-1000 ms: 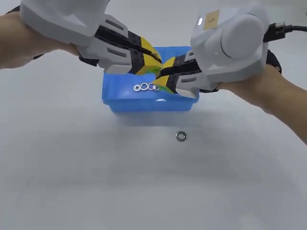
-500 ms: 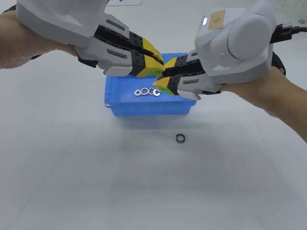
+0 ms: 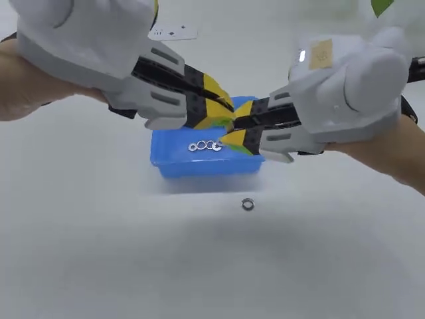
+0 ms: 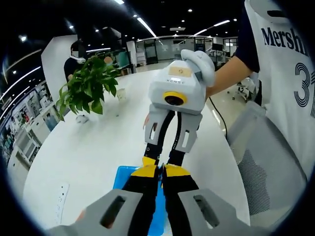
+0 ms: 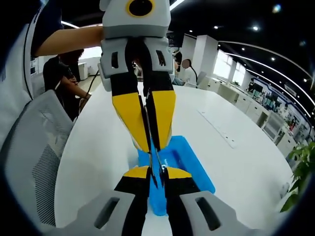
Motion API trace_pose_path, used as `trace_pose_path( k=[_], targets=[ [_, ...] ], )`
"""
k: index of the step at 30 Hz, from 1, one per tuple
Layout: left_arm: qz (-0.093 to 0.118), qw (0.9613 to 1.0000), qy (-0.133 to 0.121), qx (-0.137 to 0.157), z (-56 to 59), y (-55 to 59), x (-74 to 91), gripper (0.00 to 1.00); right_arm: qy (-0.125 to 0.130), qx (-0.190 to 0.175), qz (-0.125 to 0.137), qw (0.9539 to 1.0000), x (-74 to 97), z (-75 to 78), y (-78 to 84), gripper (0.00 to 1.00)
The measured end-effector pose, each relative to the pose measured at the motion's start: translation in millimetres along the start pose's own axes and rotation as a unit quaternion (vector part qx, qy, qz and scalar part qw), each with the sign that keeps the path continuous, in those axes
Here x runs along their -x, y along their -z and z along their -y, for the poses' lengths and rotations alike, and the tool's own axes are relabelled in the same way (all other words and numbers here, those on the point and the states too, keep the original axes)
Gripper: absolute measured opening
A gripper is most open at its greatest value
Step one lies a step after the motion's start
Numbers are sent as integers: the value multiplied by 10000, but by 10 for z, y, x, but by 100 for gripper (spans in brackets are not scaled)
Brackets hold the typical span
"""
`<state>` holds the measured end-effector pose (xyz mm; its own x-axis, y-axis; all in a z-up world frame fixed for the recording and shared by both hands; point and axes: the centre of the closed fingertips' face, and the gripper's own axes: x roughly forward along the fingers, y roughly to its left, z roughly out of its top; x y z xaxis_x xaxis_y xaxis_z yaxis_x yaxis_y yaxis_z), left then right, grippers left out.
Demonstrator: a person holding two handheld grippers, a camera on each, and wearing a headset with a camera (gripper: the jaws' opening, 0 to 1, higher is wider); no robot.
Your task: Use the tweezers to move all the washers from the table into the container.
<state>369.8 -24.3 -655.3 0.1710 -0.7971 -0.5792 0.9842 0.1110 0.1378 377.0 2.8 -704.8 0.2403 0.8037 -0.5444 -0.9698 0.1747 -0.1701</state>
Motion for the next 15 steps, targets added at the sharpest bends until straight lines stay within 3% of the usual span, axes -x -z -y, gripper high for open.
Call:
trace_pose_path(
  k=[6, 15],
  targets=[
    [-61, 9999, 65, -56, 171, -74, -22, 7, -40, 64, -105, 9999, 107, -137, 33, 12],
    [-56, 9998, 213, 12, 527, -118, -106, 7, -158, 16, -223, 9996, 218, -418, 165, 12]
  ],
)
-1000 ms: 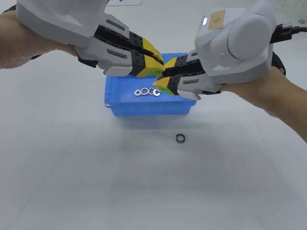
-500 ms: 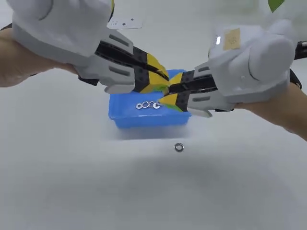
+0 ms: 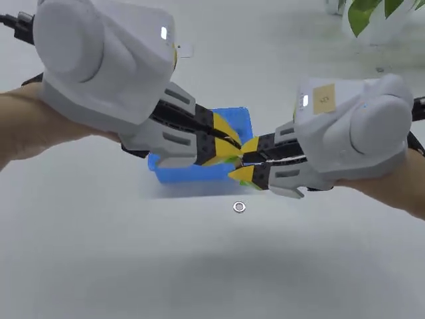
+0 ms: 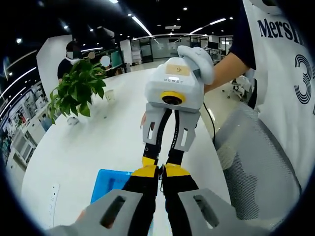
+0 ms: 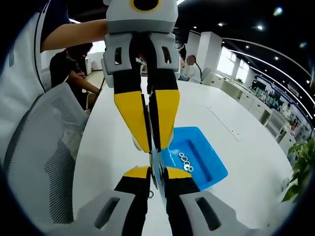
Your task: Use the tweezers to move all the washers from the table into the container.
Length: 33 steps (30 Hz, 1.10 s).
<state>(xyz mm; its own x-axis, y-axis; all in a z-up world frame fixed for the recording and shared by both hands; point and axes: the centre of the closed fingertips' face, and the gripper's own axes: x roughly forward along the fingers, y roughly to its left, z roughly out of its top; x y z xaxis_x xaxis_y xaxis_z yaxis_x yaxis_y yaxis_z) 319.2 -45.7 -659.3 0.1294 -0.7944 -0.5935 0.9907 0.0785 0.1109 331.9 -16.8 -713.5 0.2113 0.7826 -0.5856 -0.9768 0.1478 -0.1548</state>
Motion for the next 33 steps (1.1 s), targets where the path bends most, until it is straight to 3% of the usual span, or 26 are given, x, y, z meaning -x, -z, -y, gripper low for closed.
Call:
trace_pose_path(
  k=[5, 11, 20, 27, 33],
  targets=[
    [66, 9999, -8, 105, 152, -1, -35, 7, -65, -136, 51, 9999, -8, -163, 45, 12],
    [69, 9996, -67, 259, 223, 71, -41, 7, -119, -219, 45, 9997, -43, -243, 99, 12],
    [50, 9983, -58, 579, 218, 203, -137, 7, -191, -418, -50, 9989, -121, -273, 247, 12],
    [-16, 9979, 55, 651, 219, 283, -229, 7, -240, -574, -94, 9980, -183, -286, 362, 12],
    [-42, 9974, 122, 702, 154, 327, -267, 7, -205, -688, -85, 9974, -231, -231, 392, 12]
  ],
)
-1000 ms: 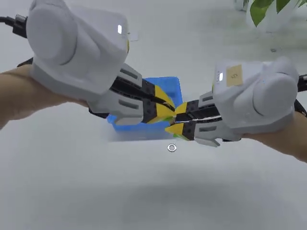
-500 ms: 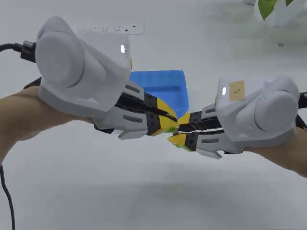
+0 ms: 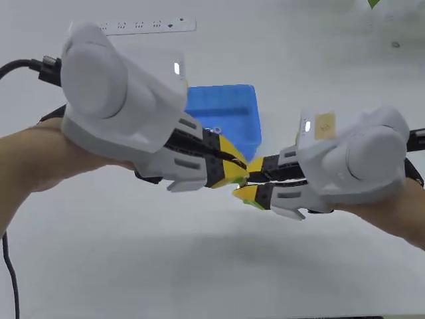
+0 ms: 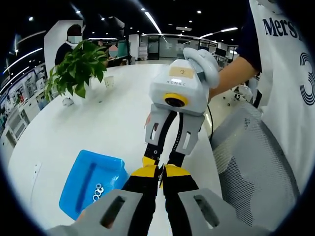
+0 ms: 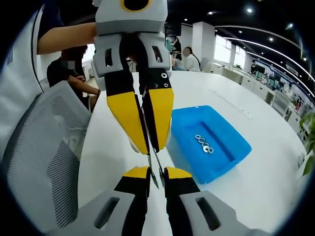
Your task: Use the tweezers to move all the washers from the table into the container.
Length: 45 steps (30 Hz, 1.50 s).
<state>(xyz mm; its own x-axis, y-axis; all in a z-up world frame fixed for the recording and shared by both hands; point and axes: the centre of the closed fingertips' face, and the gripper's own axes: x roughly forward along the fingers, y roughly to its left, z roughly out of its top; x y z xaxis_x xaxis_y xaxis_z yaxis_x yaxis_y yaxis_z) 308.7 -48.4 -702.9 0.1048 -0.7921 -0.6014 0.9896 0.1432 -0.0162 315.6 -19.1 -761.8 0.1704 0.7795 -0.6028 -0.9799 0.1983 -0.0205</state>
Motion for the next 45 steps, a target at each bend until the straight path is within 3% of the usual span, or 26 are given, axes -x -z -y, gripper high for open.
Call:
trace_pose_path(
  k=[16, 34, 45],
  targets=[
    [-124, 9998, 118, 70, -86, 147, -91, 7, 21, -106, -62, 9999, -140, 48, 99, 12],
    [-154, 9997, 139, 112, -136, 166, -134, 7, 18, -257, 16, 9997, -164, 100, 139, 13],
    [-150, 9998, 133, 66, -126, 135, -169, 7, 65, -97, -65, 9999, -122, 98, 131, 13]
  ],
)
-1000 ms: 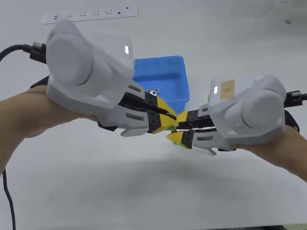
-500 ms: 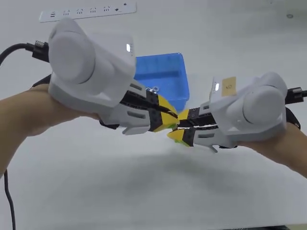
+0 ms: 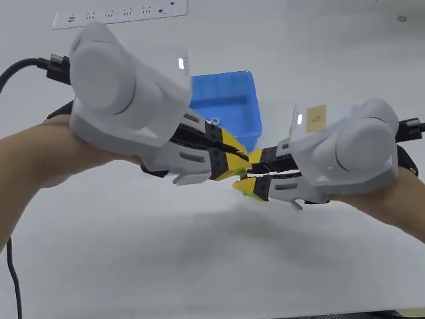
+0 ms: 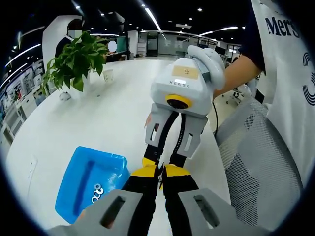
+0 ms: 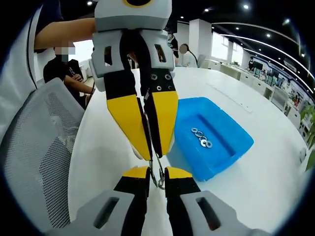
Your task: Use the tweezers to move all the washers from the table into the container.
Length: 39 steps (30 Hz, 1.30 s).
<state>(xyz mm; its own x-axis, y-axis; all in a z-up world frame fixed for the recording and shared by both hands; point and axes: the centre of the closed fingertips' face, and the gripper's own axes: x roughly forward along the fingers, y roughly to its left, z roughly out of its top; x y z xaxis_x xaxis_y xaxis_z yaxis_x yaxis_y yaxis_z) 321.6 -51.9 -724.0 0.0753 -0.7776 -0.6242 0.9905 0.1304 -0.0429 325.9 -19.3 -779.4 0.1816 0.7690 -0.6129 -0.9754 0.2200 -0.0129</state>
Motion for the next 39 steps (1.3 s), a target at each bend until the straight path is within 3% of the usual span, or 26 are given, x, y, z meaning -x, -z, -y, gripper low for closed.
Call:
trace_pose_path(
  k=[18, 32, 39],
  targets=[
    [-38, 10000, 15, 0, 15, -45, -55, 7, 32, 181, -35, 9998, 29, -4, -1, 11],
    [-66, 10000, -11, -17, 2, -27, -40, 7, 4, -42, 170, 9998, -6, 5, 24, 10],
    [-135, 9998, -38, -116, 24, 1, 1, 7, 2, -5, 113, 9999, -28, -21, 5, 10]
  ],
)
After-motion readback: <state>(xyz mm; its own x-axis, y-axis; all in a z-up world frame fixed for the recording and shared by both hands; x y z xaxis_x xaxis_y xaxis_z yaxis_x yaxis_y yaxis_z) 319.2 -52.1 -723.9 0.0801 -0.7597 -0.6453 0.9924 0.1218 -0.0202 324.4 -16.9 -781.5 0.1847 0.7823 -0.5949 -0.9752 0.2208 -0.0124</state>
